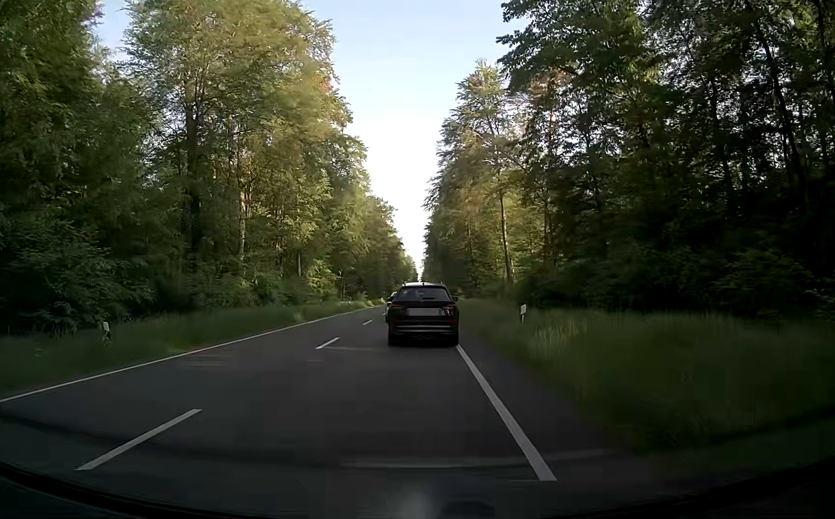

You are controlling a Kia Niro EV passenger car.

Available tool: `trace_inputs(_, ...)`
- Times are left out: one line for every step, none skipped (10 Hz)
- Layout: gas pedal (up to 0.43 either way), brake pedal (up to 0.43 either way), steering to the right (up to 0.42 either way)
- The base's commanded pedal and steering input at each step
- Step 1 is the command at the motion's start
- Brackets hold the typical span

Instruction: Follow the waypoints while adhering to traffic rules and regulations

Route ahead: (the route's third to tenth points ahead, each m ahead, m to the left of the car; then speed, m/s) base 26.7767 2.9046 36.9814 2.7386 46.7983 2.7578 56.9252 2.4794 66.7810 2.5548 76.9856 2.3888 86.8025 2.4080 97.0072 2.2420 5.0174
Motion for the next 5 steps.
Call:
trace_inputs(0.0, 0.006, -0.013)
trace_inputs(0.0, 0.0, -0.013)
trace_inputs(0.0, 0.0, -0.013)
trace_inputs(0.0, 0.0, -0.012)
trace_inputs(0.0, 0.0, -0.012)
